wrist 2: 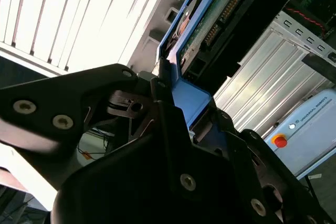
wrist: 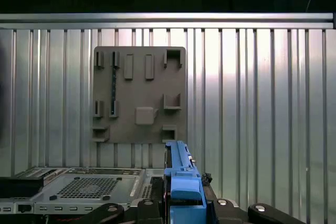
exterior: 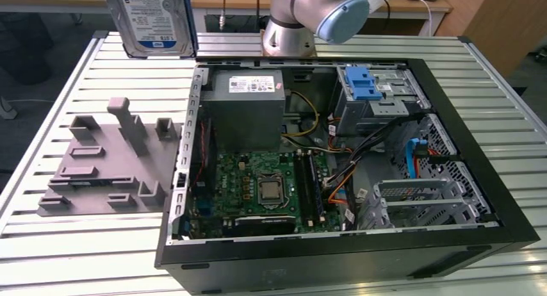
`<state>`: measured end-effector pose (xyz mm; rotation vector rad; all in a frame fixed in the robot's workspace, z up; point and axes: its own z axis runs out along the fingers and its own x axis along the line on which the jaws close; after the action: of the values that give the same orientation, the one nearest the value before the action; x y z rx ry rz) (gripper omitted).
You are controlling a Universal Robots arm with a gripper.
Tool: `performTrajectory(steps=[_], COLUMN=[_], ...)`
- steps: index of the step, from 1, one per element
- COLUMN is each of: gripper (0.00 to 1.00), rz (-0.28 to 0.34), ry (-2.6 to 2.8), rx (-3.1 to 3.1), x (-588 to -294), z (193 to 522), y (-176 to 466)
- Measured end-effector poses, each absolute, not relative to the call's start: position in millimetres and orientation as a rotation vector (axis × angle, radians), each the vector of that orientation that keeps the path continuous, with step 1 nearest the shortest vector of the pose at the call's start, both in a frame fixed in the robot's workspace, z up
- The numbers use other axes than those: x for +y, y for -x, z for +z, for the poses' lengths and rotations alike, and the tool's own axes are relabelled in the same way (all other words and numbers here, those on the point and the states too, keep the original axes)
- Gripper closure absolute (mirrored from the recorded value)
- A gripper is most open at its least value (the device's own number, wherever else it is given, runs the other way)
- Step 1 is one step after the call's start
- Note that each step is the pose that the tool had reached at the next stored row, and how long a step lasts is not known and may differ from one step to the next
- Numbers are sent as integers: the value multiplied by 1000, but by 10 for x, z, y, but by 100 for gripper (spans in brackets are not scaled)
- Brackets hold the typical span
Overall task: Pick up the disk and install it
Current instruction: 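Pick up the disk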
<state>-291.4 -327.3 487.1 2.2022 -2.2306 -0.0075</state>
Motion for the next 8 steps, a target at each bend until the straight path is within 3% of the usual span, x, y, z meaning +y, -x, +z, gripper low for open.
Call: performTrajectory(steps=[8], gripper=[64], rz=[-7], ry=[-2202], rx=[-2231], x=[-3273], z=[4871], y=[2798])
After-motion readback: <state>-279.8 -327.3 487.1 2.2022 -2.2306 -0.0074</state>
